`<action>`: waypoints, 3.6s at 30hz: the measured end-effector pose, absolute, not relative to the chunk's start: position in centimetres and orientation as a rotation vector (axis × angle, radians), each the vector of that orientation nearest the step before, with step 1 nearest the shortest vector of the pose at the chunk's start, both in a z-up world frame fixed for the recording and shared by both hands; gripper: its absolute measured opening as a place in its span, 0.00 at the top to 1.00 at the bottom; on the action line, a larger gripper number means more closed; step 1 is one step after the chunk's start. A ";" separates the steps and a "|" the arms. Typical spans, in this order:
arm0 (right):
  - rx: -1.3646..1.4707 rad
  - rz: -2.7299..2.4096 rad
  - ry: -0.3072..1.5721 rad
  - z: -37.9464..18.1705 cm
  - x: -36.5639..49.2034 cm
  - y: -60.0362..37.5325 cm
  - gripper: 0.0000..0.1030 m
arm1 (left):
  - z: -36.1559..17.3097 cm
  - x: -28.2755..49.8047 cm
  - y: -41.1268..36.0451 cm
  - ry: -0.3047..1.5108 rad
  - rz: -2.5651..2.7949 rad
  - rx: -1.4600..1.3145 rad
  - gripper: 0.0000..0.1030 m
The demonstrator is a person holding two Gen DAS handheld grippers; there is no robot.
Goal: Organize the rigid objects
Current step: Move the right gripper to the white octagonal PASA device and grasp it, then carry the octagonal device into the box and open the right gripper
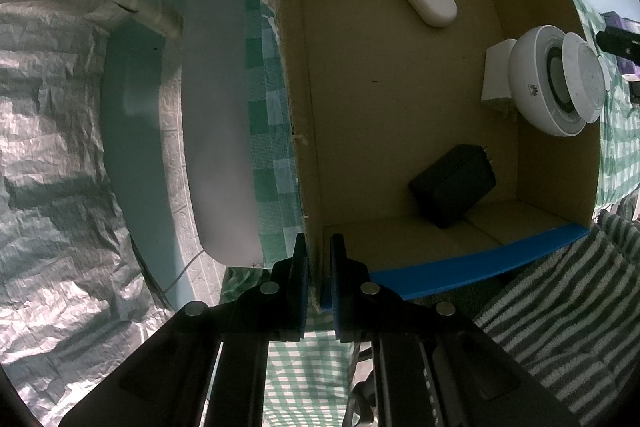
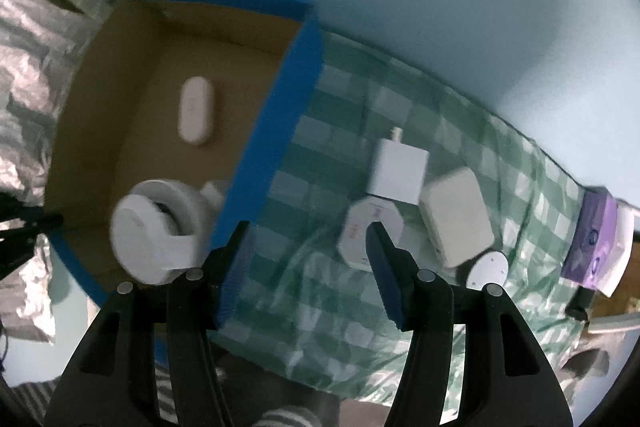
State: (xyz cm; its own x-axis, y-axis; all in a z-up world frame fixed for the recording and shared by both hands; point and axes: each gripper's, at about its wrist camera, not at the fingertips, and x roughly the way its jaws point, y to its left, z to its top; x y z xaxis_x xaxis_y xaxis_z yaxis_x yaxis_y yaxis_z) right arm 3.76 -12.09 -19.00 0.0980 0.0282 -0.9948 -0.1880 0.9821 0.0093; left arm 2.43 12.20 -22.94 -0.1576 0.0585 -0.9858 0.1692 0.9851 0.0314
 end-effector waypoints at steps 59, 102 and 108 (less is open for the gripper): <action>-0.063 0.087 1.554 -26.9 1.2 -14.9 0.49 | -23.0 2.4 12.0 1.729 -0.101 0.164 0.92; -0.236 0.323 1.415 -17.9 5.0 -2.7 0.46 | -23.0 2.7 12.2 1.728 -0.101 0.168 0.92; -0.239 0.335 1.400 -17.7 4.7 -2.3 0.45 | -23.0 2.7 12.2 1.726 -0.104 0.162 0.92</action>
State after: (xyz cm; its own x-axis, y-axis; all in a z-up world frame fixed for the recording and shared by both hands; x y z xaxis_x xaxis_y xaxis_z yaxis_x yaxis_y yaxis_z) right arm 4.75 -2.32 -17.72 0.1350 0.0886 -0.9869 -0.3679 0.9293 0.0331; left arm 2.68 12.19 -23.00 -0.1553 0.0496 -0.9866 0.1671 0.9857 0.0232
